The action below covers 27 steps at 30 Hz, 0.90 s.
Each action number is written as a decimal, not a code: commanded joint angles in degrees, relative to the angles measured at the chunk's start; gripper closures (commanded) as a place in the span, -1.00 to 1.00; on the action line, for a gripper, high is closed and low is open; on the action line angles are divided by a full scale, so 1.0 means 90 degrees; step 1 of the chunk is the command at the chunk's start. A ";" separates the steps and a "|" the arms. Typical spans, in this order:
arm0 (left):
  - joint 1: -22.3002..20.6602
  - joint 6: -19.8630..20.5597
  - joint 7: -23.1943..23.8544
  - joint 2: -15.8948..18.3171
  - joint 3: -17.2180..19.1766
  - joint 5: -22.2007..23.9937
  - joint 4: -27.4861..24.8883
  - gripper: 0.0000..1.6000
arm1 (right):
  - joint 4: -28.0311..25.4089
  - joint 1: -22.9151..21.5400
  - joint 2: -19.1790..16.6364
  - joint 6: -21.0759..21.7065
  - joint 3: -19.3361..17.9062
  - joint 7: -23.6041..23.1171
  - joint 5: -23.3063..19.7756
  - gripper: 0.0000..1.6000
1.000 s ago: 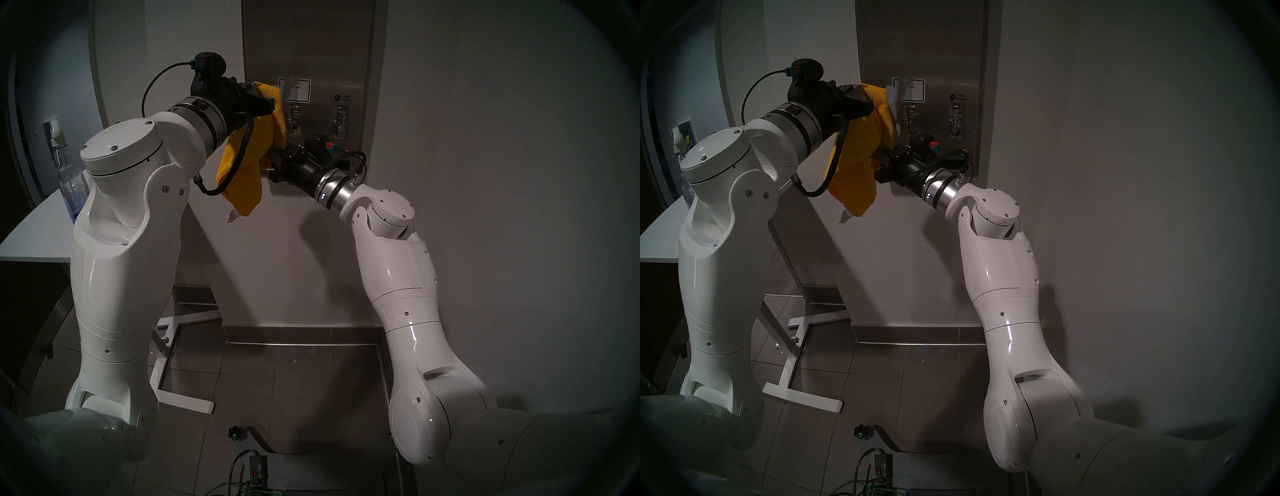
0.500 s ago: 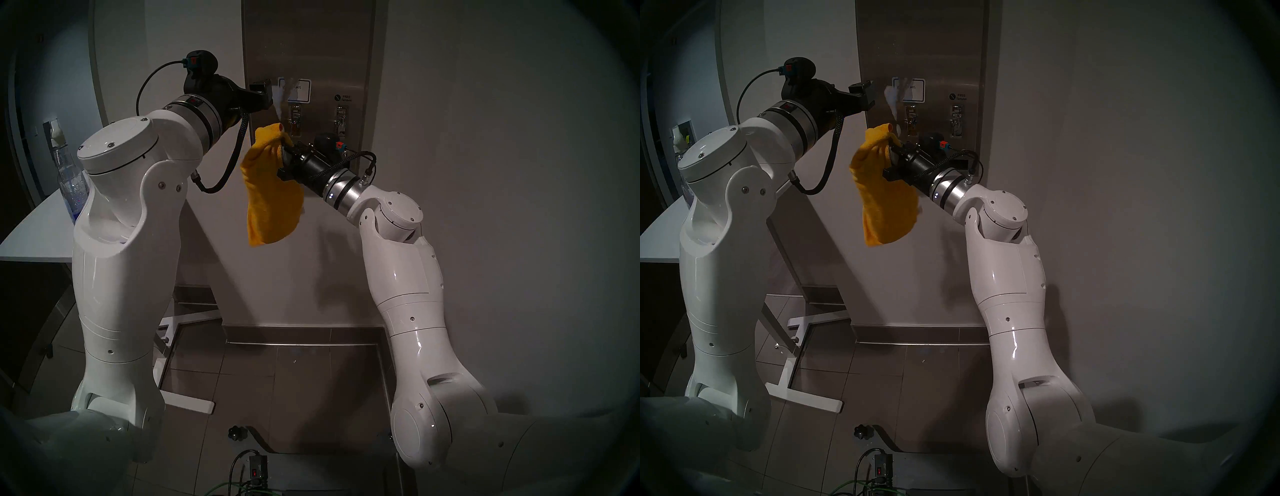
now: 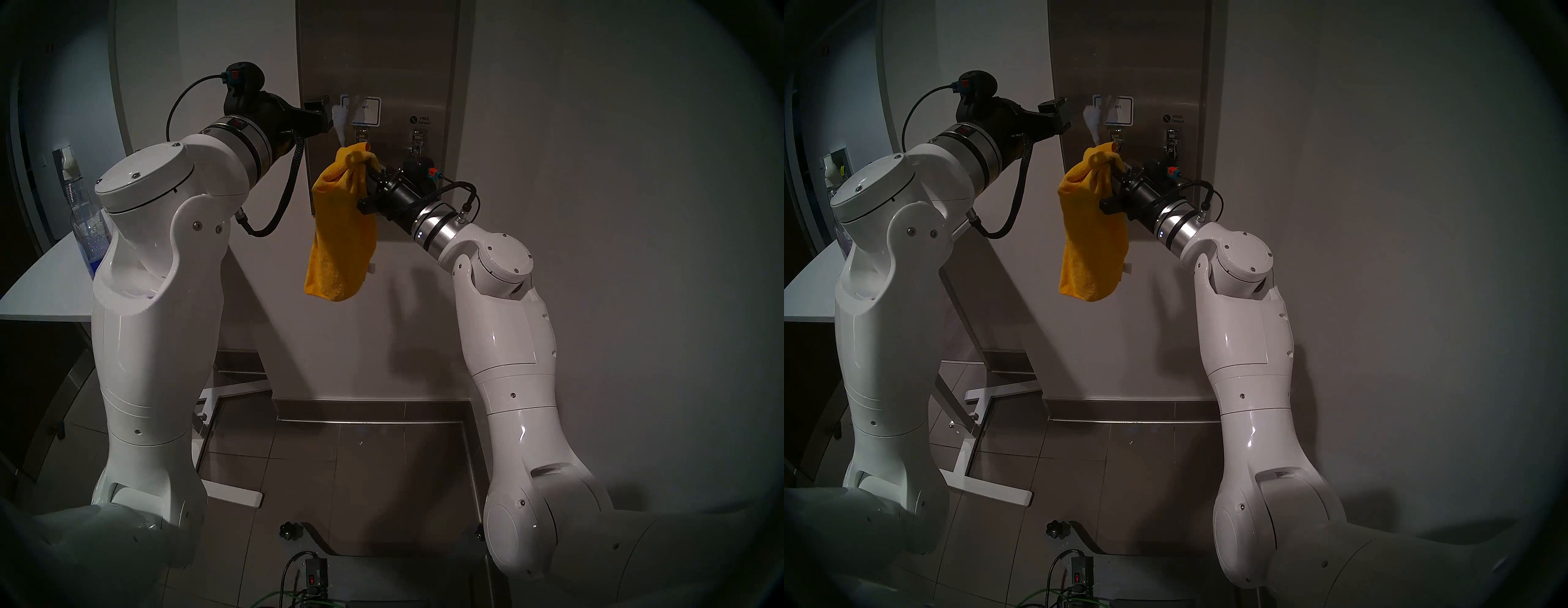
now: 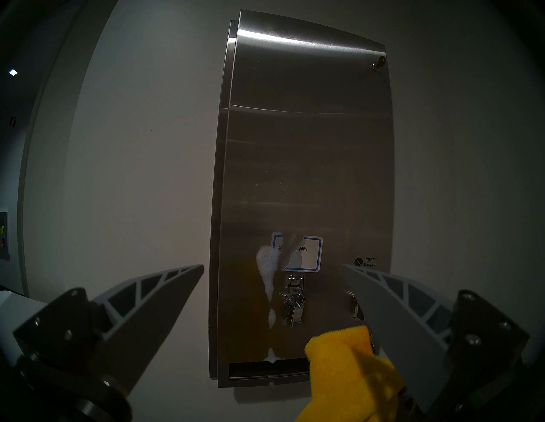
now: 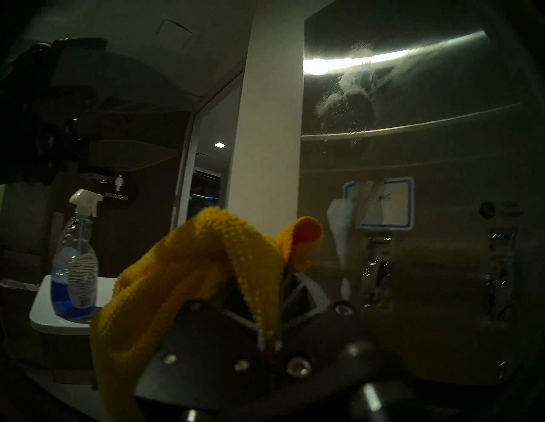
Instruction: Pick up the cloth and wipe the surface
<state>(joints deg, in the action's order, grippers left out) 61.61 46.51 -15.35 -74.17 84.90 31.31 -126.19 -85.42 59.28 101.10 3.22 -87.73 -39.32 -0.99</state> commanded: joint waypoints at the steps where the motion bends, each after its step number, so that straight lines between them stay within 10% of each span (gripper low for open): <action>1: -0.0194 -0.0047 0.0011 0.0001 0.0030 -0.0002 -0.0148 -1.00 | -0.0452 -0.0439 0.0206 -0.0621 0.0118 0.0669 0.0495 1.00; 12: -0.0025 0.0053 -0.0157 -0.0029 0.0119 0.0057 -0.0287 -1.00 | -0.0685 -0.0345 0.0441 -0.1201 0.0394 0.1500 0.1199 1.00; 27: 0.1482 0.0732 -0.0550 -0.0421 0.0528 0.0533 -0.1455 -1.00 | -0.0311 -0.1060 0.0467 -0.1300 0.0360 0.1786 0.1466 1.00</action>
<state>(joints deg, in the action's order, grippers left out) 69.77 51.88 -19.82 -75.83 88.25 34.21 -133.55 -88.62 55.59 104.38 -7.47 -84.26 -24.85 11.37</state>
